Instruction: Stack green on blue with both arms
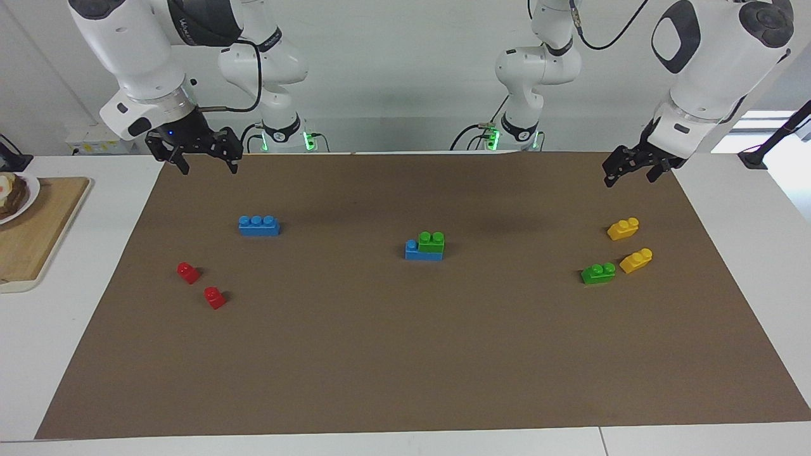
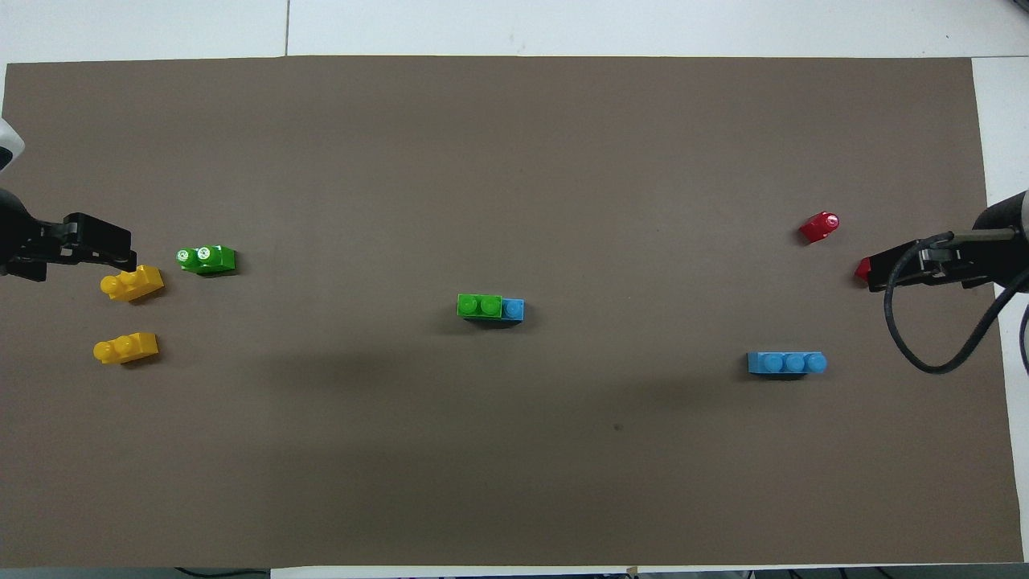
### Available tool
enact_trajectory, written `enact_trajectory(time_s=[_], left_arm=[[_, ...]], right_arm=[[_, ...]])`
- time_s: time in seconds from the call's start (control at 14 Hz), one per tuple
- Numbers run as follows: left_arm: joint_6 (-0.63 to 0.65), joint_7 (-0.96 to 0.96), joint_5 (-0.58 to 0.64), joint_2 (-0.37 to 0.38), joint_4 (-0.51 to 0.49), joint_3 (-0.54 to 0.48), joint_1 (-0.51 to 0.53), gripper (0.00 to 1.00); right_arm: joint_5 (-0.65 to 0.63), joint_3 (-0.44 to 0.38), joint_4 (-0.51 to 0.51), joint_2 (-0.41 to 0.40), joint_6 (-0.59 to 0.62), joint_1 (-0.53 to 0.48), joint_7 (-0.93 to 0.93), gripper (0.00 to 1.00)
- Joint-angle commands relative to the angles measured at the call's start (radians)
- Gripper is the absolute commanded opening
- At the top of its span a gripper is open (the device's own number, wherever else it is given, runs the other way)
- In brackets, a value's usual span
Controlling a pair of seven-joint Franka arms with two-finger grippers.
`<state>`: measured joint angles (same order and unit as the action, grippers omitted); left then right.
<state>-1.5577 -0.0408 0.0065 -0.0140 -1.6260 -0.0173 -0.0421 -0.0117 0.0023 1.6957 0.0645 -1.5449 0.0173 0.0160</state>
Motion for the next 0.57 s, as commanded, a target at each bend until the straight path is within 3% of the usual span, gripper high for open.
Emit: enact_trajectory(time_s=[0.0,0.5], left_arm=[[0.016,0.03,-0.005,-0.014,0.028,0.0,0.007,1.0],[0.01,0.029,-0.007,-0.014,0.023,0.0,0.004,1.0]], right_arm=[[-0.014,0.013,0.001,0.0,0.009,-0.019,0.01,1.0],[-0.014,0.013,-0.001,0.0,0.009,-0.019,0.01,1.0]])
